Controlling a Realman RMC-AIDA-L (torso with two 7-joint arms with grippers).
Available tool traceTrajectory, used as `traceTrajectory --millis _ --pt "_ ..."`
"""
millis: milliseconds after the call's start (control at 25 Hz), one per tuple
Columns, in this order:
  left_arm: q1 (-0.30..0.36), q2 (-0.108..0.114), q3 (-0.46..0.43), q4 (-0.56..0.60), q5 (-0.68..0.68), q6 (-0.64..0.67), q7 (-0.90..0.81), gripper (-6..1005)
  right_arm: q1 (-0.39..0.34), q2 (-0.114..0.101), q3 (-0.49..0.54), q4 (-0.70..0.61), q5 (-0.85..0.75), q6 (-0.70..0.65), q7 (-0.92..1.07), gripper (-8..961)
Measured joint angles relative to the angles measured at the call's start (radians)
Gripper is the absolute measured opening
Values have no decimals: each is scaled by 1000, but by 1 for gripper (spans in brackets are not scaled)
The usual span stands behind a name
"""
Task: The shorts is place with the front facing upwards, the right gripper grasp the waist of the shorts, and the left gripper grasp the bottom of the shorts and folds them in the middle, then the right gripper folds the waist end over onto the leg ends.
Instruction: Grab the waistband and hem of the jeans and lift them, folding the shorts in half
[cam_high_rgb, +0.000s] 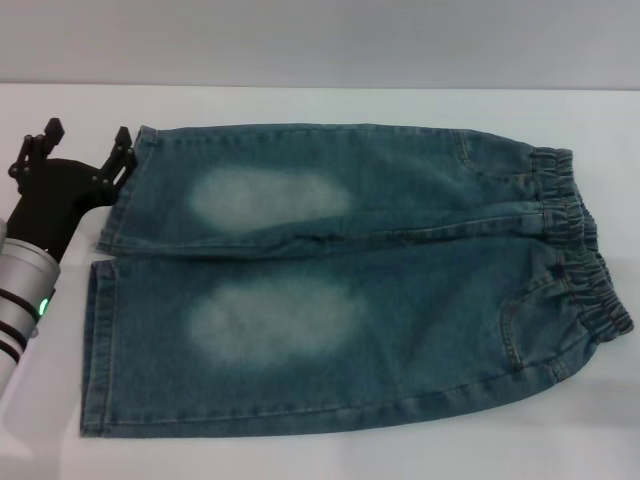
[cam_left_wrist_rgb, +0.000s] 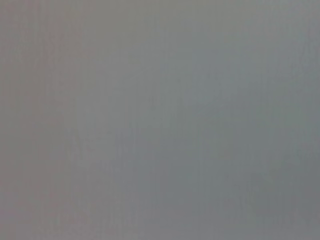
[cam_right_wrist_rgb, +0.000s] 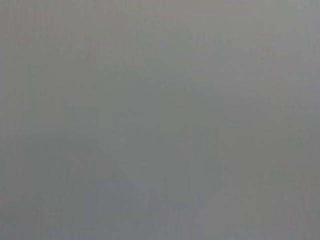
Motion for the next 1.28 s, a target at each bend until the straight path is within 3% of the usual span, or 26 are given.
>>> traceTrajectory --millis 280,360,440,480,520,560,640,680,720,760,800,840,920,960,1000,1120,1280 --pt "-6 10 10 72 2 -96 0 823 16 -12 -1 -6 -75 22 69 801" --pt "-6 10 10 72 2 -96 0 822 34 -26 -14 -10 -101 63 154 801" --pt "-4 15 10 114 2 -145 -1 821 59 -49 -33 -17 -141 117 250 801" --pt "3 32 -7 233 3 -288 7 821 76 -66 -46 -20 -173 160 330 802" --pt "3 32 -7 233 3 -288 7 820 112 -107 -81 -45 -258 247 516 802" --pt "4 51 -34 324 5 -414 11 819 112 -107 -81 -45 -258 247 516 802" --pt "4 51 -34 324 5 -414 11 818 142 -149 -149 -131 -418 348 808 802" --pt "4 72 -80 435 6 -585 9 818 145 -162 -194 -261 -579 401 1082 802" --pt "7 78 -107 489 17 -673 12 817 137 -157 -205 -353 -660 413 1212 802" --pt "9 80 -123 519 27 -720 15 817 137 -157 -205 -353 -660 413 1212 802" --pt "9 80 -123 519 27 -720 15 816 112 -136 -208 -475 -736 415 1325 802" --pt "17 82 -168 613 77 -866 17 816 91 -115 -208 -566 -793 415 1406 802" --pt "21 81 -200 679 110 -968 17 815 42 -61 -209 -769 -895 418 1540 802" --pt "25 77 -243 754 137 -1094 23 814 22 -36 -209 -871 -954 421 1617 802" --pt "26 71 -276 803 149 -1199 37 814 12 -24 -210 -943 -1029 425 1712 801" --pt "28 46 -373 941 158 -1480 97 812 11 -17 -209 -1060 -1221 416 2013 801" --pt "52 20 -467 1092 142 -1730 163 810 5 -21 -190 -1064 -1313 351 2216 801"
